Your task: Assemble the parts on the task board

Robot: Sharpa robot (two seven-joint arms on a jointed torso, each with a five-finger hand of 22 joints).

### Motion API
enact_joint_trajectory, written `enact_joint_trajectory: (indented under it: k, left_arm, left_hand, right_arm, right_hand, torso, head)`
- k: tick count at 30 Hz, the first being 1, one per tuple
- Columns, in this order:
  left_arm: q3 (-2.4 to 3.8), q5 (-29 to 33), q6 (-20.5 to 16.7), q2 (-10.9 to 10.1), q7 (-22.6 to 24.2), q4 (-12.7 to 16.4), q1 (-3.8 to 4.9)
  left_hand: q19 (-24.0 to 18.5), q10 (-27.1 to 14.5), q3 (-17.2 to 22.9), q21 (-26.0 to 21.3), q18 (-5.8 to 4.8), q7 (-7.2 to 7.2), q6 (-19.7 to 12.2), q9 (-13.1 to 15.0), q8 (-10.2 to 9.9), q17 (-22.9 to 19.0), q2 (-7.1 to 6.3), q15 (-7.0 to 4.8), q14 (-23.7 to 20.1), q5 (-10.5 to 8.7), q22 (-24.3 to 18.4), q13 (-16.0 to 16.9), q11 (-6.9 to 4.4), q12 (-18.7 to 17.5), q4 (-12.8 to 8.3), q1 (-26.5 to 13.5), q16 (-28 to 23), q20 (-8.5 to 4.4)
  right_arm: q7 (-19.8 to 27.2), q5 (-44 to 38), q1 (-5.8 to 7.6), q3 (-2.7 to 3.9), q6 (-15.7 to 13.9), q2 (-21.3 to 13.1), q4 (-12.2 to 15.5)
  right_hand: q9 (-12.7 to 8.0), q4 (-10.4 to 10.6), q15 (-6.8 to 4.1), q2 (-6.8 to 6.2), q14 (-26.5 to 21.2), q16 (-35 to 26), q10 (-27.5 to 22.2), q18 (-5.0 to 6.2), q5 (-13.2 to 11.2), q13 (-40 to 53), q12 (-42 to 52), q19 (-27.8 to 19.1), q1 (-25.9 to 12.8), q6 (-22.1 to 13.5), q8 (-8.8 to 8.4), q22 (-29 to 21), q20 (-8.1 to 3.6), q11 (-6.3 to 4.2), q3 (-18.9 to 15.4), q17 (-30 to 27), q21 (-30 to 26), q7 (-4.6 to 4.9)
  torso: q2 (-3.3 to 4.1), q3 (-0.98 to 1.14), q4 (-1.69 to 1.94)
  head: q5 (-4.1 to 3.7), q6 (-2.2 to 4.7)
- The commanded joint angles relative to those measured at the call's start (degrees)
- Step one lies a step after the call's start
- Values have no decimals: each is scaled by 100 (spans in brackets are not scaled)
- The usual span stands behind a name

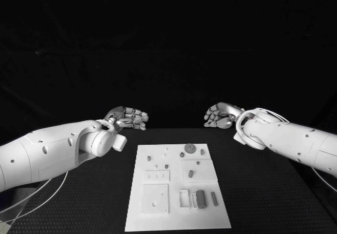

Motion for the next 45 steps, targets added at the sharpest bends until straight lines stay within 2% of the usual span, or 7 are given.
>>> enact_joint_trajectory:
  k: [1,12,16,20,24,30,45]
  left_arm:
    - [13,-160,173,-91,76,256,55]
    - [22,-183,106,-207,65,620,180]
    - [26,-183,82,-223,62,658,181]
    - [27,-183,89,-249,51,689,181]
    - [29,-183,87,-266,35,712,188]
    - [32,-183,99,-274,40,724,203]
    - [35,-183,125,-311,18,783,270]
  left_hand:
    - [57,28,-52,41,60,9,28,-20,-43,60,-71,3,60,-21,17,-11,19,-50,7,-83,0,-16]
    - [60,28,-56,27,12,37,21,-54,-94,155,-111,0,64,-20,35,-24,48,-130,8,-194,-53,-61]
    - [60,30,-51,22,1,45,20,-61,-106,177,-119,1,64,-21,39,-26,53,-148,9,-222,-70,-69]
    - [58,30,-49,17,-8,49,18,-67,-114,195,-127,1,65,-21,42,-28,56,-163,10,-247,-83,-75]
    - [58,32,-47,14,-13,52,18,-70,-120,207,-131,1,65,-21,45,-29,58,-172,10,-263,-92,-79]
    - [59,33,-40,12,-18,55,18,-74,-126,222,-135,0,64,-21,48,-30,59,-184,8,-277,-104,-84]
    - [49,35,-29,-3,-36,55,15,-86,-145,271,-175,4,54,-26,57,-33,63,-221,9,-330,-147,-91]
  right_arm:
    - [-209,-1420,-3,3,93,98,15]
    - [-613,-2364,-55,3,485,309,127]
    - [-660,-2490,-75,3,678,295,304]
    - [-695,-2601,-77,3,812,250,488]
    - [-677,-2647,-121,3,878,321,436]
    - [-701,-2747,-206,3,886,401,330]
    - [-768,-2848,-283,3,862,513,224]
  right_hand:
    - [161,-187,-463,-68,1226,1100,453,114,20,116,-81,1444,-24,297,-95,405,-584,-229,130,874,799,-82]
    - [171,-841,-457,-83,1446,2586,506,114,26,110,-536,1854,-548,361,-497,502,-989,-214,569,1803,2156,-43]
    - [170,-1263,-430,-110,1425,2952,527,114,27,106,-667,1801,-974,374,-613,493,-1064,-185,937,1907,2642,-23]
    - [178,-1929,-394,-137,1376,3188,511,114,27,69,-795,1709,-1684,353,-731,476,-1090,-148,1585,1841,3024,3]
    - [196,-2213,-354,-154,1368,3265,386,114,21,12,-817,1713,-2029,368,-745,469,-1100,-96,1881,1783,3116,-13]
    - [198,-2490,-308,-152,1347,3350,257,114,14,-74,-804,1726,-2350,337,-778,462,-1115,-58,2187,1707,3187,-46]
    - [187,-2576,-299,-176,1346,3412,231,114,9,-110,-805,1748,-2477,285,-808,460,-1132,-48,2300,1672,3224,-30]
  torso:
    - [150,0,108]
    - [447,-57,289]
    - [544,-85,342]
    - [613,-100,379]
    - [671,-117,391]
    - [764,-140,418]
    - [943,-178,474]
  head:
    - [-51,68]
    - [-191,116]
    - [-235,110]
    - [-260,116]
    - [-299,118]
    - [-325,135]
    - [-379,171]
